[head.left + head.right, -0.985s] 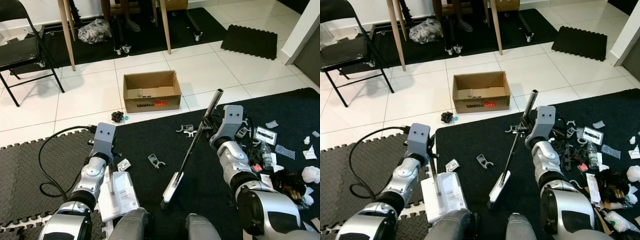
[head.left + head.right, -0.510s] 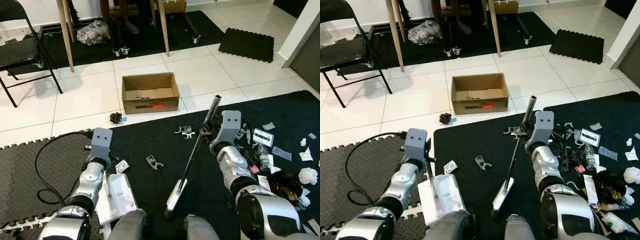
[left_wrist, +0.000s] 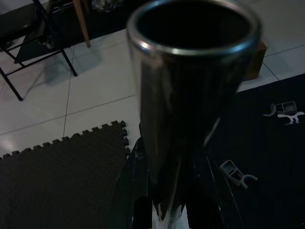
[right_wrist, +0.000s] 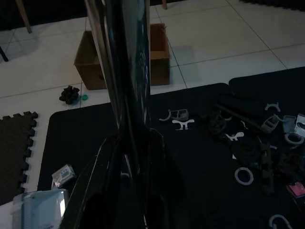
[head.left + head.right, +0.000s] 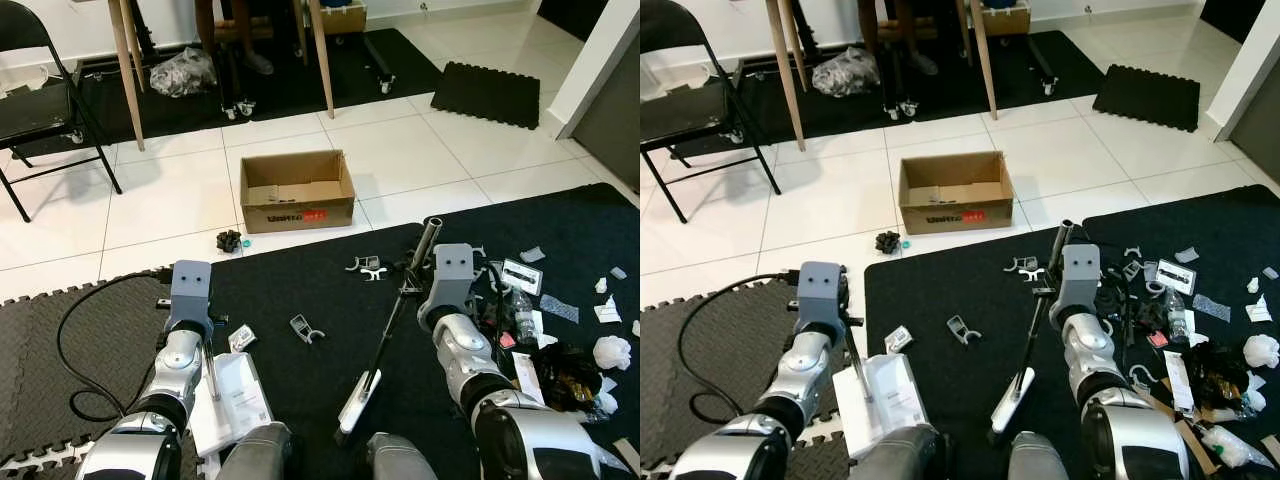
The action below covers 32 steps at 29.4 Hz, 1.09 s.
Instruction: Sweep floor
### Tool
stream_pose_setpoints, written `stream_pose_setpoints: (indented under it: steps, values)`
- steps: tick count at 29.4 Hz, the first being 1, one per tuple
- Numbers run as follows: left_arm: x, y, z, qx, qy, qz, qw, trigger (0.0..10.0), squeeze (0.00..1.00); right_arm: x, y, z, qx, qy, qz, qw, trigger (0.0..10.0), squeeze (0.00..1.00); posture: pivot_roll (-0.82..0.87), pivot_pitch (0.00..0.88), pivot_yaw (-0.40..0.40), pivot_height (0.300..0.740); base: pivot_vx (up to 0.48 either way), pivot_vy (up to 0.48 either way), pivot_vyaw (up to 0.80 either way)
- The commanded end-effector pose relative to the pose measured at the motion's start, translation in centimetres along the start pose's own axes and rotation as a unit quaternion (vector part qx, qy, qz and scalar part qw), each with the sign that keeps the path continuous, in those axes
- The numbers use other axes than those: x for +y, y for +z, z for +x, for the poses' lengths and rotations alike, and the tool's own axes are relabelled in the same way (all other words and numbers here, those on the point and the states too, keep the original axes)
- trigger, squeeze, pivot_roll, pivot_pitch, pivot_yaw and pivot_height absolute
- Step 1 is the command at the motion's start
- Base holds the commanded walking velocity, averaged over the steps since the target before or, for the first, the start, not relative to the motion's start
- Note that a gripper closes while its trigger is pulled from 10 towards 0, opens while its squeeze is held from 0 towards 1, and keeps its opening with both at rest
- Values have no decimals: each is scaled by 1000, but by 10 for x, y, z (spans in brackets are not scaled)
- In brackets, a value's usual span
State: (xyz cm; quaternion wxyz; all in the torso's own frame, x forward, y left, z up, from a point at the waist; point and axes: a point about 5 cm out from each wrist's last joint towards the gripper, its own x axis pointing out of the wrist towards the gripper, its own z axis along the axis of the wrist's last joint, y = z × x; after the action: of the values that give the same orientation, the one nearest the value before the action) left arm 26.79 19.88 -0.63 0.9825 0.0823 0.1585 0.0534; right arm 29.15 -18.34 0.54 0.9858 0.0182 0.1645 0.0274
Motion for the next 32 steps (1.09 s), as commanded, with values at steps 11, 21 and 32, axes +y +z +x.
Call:
stream_pose_setpoints:
  steps: [11, 21, 32]
  values:
    - [4, -25, -10, 65, 19, -11, 998, 10000, 0, 7, -9, -4, 7, 3, -5, 1000, 10000, 0, 14, 0, 35, 740, 0, 0, 0]
    - [1, -27, -11, 73, 10, -18, 997, 10000, 0, 8, -13, -5, 16, -1, 11, 1000, 10000, 0, 8, 0, 39, 740, 0, 0, 0]
    - [2, -28, -11, 76, 9, -13, 997, 10000, 0, 8, -14, -5, 16, -3, 12, 1000, 10000, 0, 6, 0, 44, 740, 0, 0, 0]
